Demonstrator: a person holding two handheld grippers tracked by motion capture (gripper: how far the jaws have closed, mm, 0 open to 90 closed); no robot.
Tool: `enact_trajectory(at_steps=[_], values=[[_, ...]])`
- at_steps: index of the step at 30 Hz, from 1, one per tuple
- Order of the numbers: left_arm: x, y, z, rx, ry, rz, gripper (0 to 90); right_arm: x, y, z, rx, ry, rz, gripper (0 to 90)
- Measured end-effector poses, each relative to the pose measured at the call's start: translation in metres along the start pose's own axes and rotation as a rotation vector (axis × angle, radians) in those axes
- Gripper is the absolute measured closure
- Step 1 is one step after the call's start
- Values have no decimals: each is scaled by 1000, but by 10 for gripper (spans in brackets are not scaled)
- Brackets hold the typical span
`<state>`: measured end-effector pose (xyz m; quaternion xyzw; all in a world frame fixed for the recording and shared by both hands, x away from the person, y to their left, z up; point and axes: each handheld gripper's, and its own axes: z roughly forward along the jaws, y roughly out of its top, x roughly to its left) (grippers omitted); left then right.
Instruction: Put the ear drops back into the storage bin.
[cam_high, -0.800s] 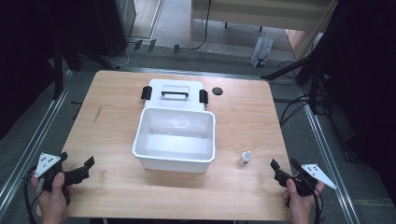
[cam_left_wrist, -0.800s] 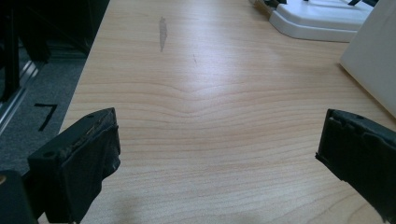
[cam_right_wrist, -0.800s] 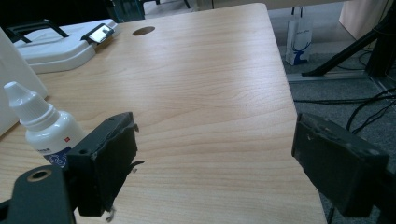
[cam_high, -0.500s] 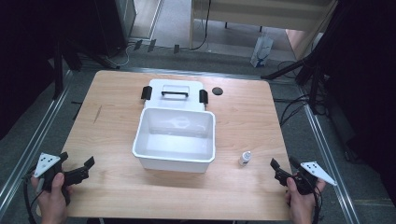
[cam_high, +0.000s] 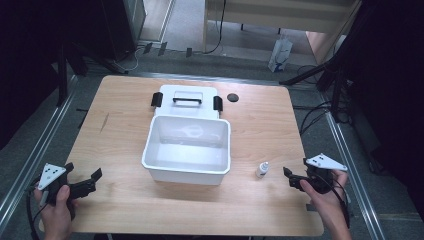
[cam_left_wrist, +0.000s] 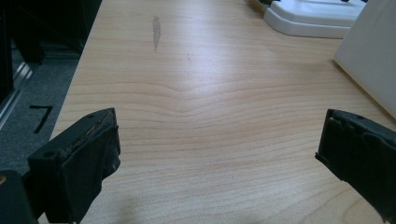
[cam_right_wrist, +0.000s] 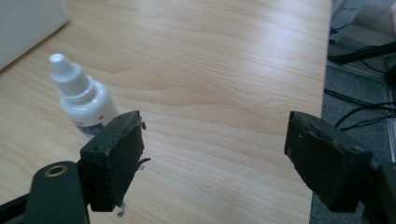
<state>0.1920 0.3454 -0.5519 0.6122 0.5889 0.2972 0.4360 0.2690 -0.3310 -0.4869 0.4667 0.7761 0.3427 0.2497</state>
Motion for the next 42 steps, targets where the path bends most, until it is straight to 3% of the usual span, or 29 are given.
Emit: enact_trajectory(at_steps=[3, 9, 15, 17, 19, 20, 26, 27, 29, 35, 37, 42], values=[[1, 0, 0, 2, -4, -3, 1, 4, 14, -1, 69, -5, -73, 183], [2, 0, 0, 4, -9, -8, 0, 13, 43, -4, 212, 33, -212, 206], [2, 0, 1, 8, -9, -11, 0, 25, 70, -2, 360, 71, -325, 228], [2, 0, 1, 9, -9, -11, 0, 26, 73, -1, 384, 79, -341, 227], [2, 0, 1, 8, -9, -11, 0, 31, 82, 0, 455, 123, -382, 229], [2, 0, 1, 8, -8, -11, 0, 36, 92, 1, 520, 161, -408, 234], [1, 0, 1, 9, -7, -10, 0, 46, 118, 6, 663, 218, -470, 261], [1, 0, 1, 9, -7, -10, 0, 46, 118, 6, 663, 218, -470, 261], [1, 0, 1, 10, -7, -10, 0, 49, 127, 12, 719, 239, -490, 274], [1, 0, 0, 4, 4, -5, 0, 57, 138, 22, 754, 253, -543, 349], [2, 1, 1, 5, -2, -9, 1, 61, 141, 28, 764, 262, -571, 413], [2, 1, 1, 6, -5, -6, 1, 66, 141, 41, 795, 284, -584, 498]])
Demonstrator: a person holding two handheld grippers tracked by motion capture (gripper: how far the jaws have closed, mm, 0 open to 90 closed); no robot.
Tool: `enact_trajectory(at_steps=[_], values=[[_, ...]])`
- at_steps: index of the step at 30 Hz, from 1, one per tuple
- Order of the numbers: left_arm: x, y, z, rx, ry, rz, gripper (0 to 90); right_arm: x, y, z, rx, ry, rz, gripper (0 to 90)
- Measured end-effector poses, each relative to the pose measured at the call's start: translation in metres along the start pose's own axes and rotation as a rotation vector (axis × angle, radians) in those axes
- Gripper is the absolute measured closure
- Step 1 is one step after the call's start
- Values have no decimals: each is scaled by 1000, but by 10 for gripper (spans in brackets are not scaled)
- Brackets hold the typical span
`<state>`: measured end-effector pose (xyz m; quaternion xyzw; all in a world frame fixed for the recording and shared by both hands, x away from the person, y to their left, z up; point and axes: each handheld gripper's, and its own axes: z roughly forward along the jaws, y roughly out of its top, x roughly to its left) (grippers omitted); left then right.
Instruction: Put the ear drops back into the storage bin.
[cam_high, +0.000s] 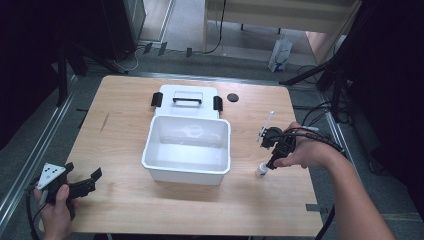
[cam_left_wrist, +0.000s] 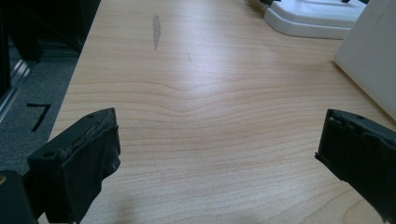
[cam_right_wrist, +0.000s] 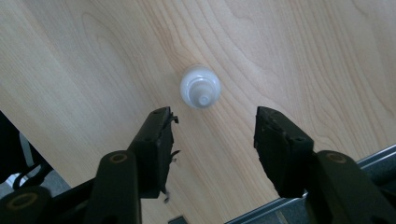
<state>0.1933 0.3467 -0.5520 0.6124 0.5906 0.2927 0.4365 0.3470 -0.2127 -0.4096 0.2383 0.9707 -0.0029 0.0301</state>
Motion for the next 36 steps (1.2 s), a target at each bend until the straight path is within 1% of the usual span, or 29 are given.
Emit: enact_trajectory(at_steps=[1, 2, 4, 5, 6, 7, 10, 12, 14, 15, 19, 20, 22, 24, 25, 26, 27, 28, 30, 31, 36], values=[[0, 0, 0, 0, 0, 0, 0, 0, 0, 0, 0, 0, 0, 498], [0, 0, 0, 0, 0, -1, 0, 0, 2, 6, 5, 15, -16, 518], [0, 0, 0, 0, -1, -1, 0, 0, 3, 8, 5, 21, -16, 525], [0, 0, 0, 0, -1, 0, 0, 0, 4, 16, 7, 29, -20, 548], [0, 0, 0, 0, -1, 0, 1, 0, 4, 16, 7, 29, -20, 548], [0, 0, 0, 0, -1, 1, 0, -1, 5, 22, 2, 28, -16, 582], [0, 0, 0, 0, 1, 1, 0, -2, 5, 28, -8, 28, -15, 615], [0, 0, 0, 0, 1, 1, 0, -3, 5, 29, -9, 27, -12, 622], [0, 0, 0, 1, 1, 1, 0, -4, 5, 34, -12, 31, -13, 653], [0, 0, 0, 1, 2, 2, 0, -4, 4, 36, -11, 42, -10, 663], [-1, 0, 0, 1, 2, 3, 0, -4, 4, 38, -14, 50, -11, 681], [0, 0, 0, 0, 1, 0, 1, -3, 5, 41, -9, 58, -13, 698], [0, 0, 0, 0, 0, 0, 0, -2, 5, 42, -3, 48, -28, 712], [0, 0, 0, 0, 1, 0, 0, -2, 5, 42, -5, 54, -37, 716], [0, 0, 0, 0, 1, 1, 0, -1, 4, 42, -6, 49, -57, 717], [0, 0, 0, 0, 1, 1, 0, -1, 4, 42, -6, 49, -57, 717], [0, 0, 0, 0, 2, 3, 0, 1, 5, 42, -3, 37, -85, 718], [0, 0, 0, 0, 3, 4, 0, 5, 6, 41, 7, 37, -126, 719], [0, 0, 0, 2, 3, 5, 0, 6, 7, 40, 9, 37, -134, 719], [-1, 0, 0, 1, 4, 6, 1, 8, 9, 35, 8, 37, -146, 719], [-1, 0, 0, 2, 3, 6, 1, 6, 13, 20, -13, 42, -158, 719]])
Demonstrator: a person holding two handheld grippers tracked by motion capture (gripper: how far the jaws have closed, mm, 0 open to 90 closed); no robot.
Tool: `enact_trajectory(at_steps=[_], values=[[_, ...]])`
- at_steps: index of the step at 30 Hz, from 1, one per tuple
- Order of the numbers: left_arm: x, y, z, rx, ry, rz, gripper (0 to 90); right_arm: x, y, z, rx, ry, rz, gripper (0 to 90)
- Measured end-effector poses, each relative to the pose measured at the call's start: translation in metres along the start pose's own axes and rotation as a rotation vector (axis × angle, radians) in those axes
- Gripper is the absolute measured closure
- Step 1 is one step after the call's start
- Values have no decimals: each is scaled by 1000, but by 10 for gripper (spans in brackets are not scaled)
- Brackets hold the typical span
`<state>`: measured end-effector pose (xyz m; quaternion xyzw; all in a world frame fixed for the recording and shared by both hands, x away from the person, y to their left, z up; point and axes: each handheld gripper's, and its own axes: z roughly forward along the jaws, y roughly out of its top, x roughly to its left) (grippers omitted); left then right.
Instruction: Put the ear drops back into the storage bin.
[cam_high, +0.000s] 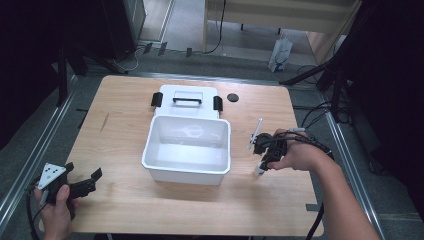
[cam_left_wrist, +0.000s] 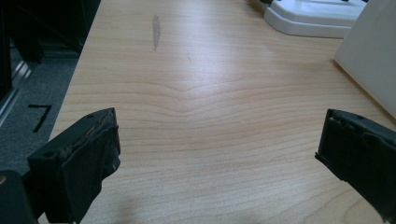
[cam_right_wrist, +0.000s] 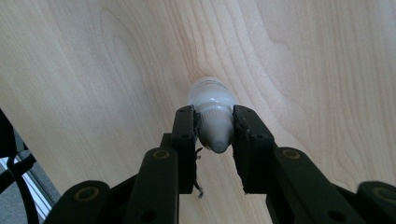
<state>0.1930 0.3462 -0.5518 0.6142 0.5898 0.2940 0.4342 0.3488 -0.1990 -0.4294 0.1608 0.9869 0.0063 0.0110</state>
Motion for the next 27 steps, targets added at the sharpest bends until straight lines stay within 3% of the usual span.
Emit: enact_trajectory(at_steps=[11, 27], values=[[-1, 0, 0, -3, 2, 5, 0, -3, 13, -45, -55, -29, -36, 719], [-1, 0, 1, -4, 2, 0, 0, 0, 36, -89, -86, -38, -43, 719]])
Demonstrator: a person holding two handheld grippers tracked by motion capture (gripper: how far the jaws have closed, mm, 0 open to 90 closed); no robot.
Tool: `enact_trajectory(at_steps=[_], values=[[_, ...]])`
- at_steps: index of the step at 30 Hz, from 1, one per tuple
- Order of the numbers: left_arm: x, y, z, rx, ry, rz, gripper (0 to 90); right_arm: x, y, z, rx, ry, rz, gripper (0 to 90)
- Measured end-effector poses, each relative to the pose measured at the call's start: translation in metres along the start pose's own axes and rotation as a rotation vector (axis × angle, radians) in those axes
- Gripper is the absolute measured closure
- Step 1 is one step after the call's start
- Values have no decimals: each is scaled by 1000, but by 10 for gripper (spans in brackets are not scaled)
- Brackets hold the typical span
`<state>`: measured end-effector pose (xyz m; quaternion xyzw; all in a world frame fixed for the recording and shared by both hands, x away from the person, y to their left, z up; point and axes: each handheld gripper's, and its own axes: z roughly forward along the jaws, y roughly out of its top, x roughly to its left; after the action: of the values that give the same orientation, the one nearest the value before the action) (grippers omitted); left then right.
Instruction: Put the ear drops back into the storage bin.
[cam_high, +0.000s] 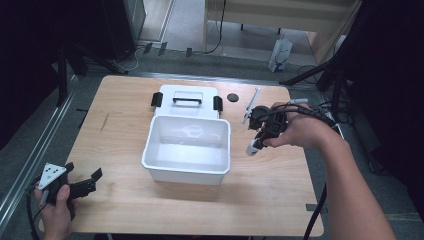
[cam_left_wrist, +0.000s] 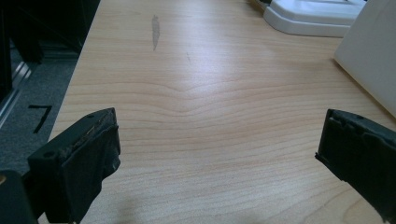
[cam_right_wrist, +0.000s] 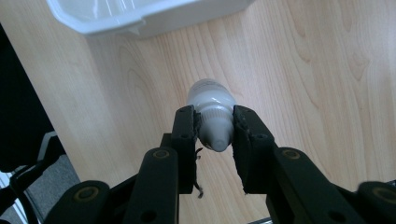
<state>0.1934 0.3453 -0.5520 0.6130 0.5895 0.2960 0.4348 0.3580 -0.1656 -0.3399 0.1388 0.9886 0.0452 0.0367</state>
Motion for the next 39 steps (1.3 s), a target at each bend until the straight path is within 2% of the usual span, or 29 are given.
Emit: enact_trajectory(at_steps=[8, 21, 25, 31, 39], values=[[0, 0, 0, 0, -1, -1, 0, 1, 23, -16, -4, -10, -25, 719], [1, 0, -1, 6, -5, 0, 0, 10, 59, -27, 1, -6, -75, 719], [1, 0, 0, 5, -5, -3, 0, 13, 70, -27, -3, -5, -102, 719], [1, 0, 0, 4, -6, -3, 0, 16, 82, -24, 1, -1, -116, 719], [1, 0, 0, 6, -8, -2, 0, 18, 94, -11, 13, 2, -140, 719]])
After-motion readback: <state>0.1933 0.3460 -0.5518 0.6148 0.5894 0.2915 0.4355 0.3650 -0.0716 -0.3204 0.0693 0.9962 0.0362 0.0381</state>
